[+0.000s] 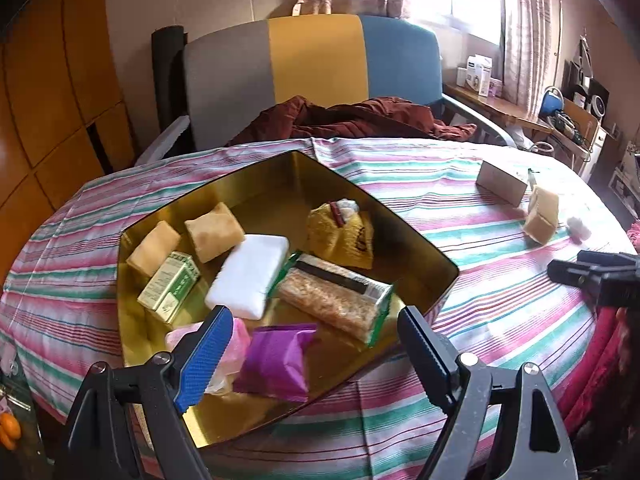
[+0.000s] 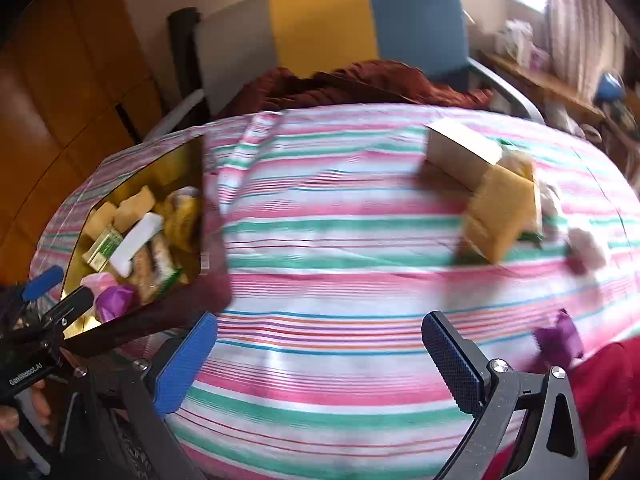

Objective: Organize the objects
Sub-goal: 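Move both tools back toward the remaining sponge and white bundles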

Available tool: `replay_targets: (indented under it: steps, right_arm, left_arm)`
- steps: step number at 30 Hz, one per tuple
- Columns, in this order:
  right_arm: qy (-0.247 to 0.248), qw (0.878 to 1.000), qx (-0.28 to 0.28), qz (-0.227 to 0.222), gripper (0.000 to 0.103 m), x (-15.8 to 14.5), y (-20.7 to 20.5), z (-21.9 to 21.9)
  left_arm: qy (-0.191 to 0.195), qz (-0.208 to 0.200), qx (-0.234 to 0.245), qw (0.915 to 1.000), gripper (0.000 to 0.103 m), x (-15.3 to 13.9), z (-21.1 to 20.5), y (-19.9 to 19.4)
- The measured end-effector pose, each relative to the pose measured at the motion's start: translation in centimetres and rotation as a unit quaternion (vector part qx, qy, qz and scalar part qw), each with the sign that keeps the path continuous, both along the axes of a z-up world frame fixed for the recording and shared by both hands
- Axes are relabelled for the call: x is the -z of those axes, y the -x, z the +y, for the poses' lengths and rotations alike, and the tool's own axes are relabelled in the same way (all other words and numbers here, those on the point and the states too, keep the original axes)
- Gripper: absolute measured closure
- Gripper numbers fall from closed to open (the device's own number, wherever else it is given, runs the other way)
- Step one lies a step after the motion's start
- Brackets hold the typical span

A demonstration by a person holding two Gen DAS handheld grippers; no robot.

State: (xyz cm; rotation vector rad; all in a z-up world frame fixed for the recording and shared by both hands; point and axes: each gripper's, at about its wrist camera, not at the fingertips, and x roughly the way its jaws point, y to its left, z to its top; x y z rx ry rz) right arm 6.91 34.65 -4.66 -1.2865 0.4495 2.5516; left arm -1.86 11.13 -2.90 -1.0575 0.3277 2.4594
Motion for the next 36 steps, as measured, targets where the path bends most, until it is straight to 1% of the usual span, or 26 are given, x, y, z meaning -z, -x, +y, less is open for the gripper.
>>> replay_targets:
  steps: [4, 7, 12, 16, 18, 21, 23, 27, 28, 31, 33, 36]
  right_arm:
    - [-0.005, 1.000, 0.025, -0.016, 0.000, -0.9, -1.3, 3.4]
    - [-0.010, 0.998, 0.052, -0.017, 0.000, -1.7, -2.5, 6.0]
    - [-0.020, 0.992, 0.121, -0.005, 0.000, -2.6, -4.9, 10.4]
    - [-0.019, 0.987, 0.159, 0.008, 0.000, -2.8, -6.1, 12.7]
    - [-0.007, 0.985, 0.171, 0.021, 0.000, -2.7, -6.7, 13.5]
    - [0.008, 0.983, 0.180, 0.039, 0.000, -2.7, -7.1, 14.0]
    - [0.030, 0.982, 0.180, 0.046, 0.000, -2.4, -7.2, 14.4]
    - [0.060, 0.978, 0.185, 0.071, 0.000, -2.2, -7.9, 15.0]
    - [0.063, 0.978, 0.186, 0.075, 0.000, -2.3, -7.9, 15.0]
    - [0.071, 0.976, 0.187, 0.083, 0.000, -2.3, -8.2, 15.1]
    - [0.075, 0.975, 0.187, 0.090, 0.000, -2.3, -8.4, 15.2]
    - [0.083, 0.972, 0.192, 0.103, 0.000, -2.4, -8.8, 15.5]
  left_arm:
    - [-0.002, -0.007, 0.012, 0.9999, 0.017, 0.0, 1.0, 0.1]
    - [-0.017, -0.013, 0.030, 0.9993, 0.017, -0.3, 1.9, 0.1]
    - [-0.034, -0.029, 0.080, 0.9958, 0.017, -0.8, 4.9, -0.2]
    - [-0.027, -0.044, 0.110, 0.9926, 0.017, -0.7, 8.1, -0.3]
    - [-0.023, -0.053, 0.126, 0.9903, 0.017, -0.6, 9.6, -0.3]
    - [-0.010, -0.059, 0.152, 0.9866, 0.017, -0.3, 12.3, -0.5]
    - [-0.003, -0.059, 0.169, 0.9838, 0.018, -0.3, 14.3, -0.6]
    - [-0.006, -0.064, 0.202, 0.9772, 0.018, -0.3, 18.0, -0.7]
    - [-0.010, -0.070, 0.216, 0.9738, 0.018, -0.3, 19.3, -0.7]
    - [-0.005, -0.081, 0.232, 0.9693, 0.018, 0.1, 21.8, -0.7]
    - [-0.009, -0.094, 0.244, 0.9651, 0.018, 0.5, 23.4, -0.6]
    - [-0.009, -0.103, 0.253, 0.9619, 0.019, 0.9, 25.7, -0.4]
